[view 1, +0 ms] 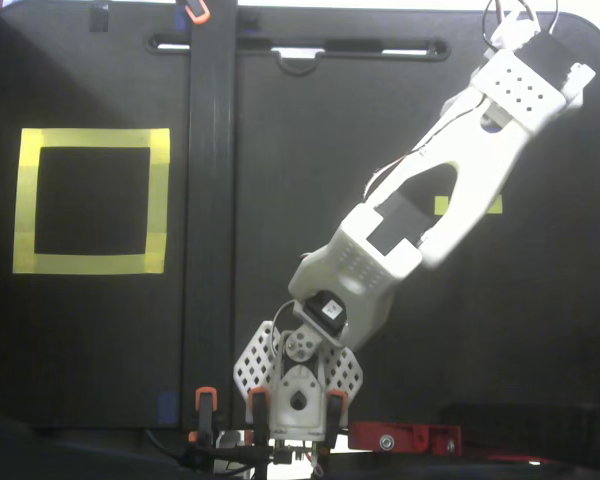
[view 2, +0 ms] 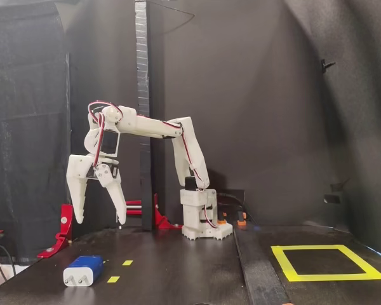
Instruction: Grasp the block and place it in the designated area.
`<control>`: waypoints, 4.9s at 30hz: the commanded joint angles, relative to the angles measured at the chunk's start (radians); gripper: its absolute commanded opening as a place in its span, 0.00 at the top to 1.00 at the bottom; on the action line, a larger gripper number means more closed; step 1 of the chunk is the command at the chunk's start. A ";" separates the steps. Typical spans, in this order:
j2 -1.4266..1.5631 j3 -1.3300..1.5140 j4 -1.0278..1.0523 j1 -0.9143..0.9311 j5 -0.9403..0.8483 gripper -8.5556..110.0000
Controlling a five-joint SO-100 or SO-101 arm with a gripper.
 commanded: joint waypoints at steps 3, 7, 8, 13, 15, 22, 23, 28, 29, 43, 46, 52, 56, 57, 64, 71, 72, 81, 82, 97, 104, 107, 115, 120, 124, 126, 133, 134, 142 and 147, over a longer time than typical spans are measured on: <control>-0.029 -0.043 -0.026 0.021 -0.038 0.64; -0.080 -0.043 -0.071 0.034 -0.049 0.64; -0.095 -0.043 -0.081 0.035 -0.051 0.64; -0.160 -0.043 -0.135 0.043 -0.060 0.64; -0.184 -0.043 -0.155 0.044 -0.061 0.64; -0.256 -0.043 -0.210 0.037 -0.061 0.64; -0.264 -0.043 -0.216 0.034 -0.061 0.64; -0.301 -0.043 -0.242 0.025 -0.061 0.64; -0.307 -0.043 -0.245 0.023 -0.061 0.64; -0.360 -0.043 -0.279 0.025 -0.064 0.65; -0.362 -0.043 -0.279 0.026 -0.067 0.65; -0.367 -0.041 -0.281 0.031 -0.077 0.65; -0.371 -0.041 -0.278 0.034 -0.081 0.65; -0.371 -0.041 -0.278 0.034 -0.083 0.66; -0.382 -0.041 -0.273 0.034 -0.083 0.76; -0.387 -0.041 -0.267 0.035 -0.084 0.76; -0.388 -0.041 -0.264 0.035 -0.086 0.76; -0.387 -0.043 -0.255 0.038 -0.086 0.76; -0.385 -0.044 -0.255 0.038 -0.086 0.76; -0.281 -0.198 -0.055 0.043 -0.074 0.76; -0.175 -0.198 0.037 0.029 -0.043 0.76; -0.137 -0.198 0.075 0.023 -0.034 0.76; -0.061 -0.198 0.156 0.005 0.021 0.76; -0.020 -0.198 0.198 0.000 0.040 0.76; 0.011 -0.198 0.230 -0.008 0.060 0.76; 0.025 -0.196 0.249 -0.012 0.069 0.76; 0.046 -0.195 0.275 -0.015 0.071 0.77; 0.046 -0.195 0.275 -0.014 0.071 0.77; 0.044 -0.183 0.268 -0.021 0.080 0.77; 0.044 -0.172 0.264 -0.074 0.152 0.77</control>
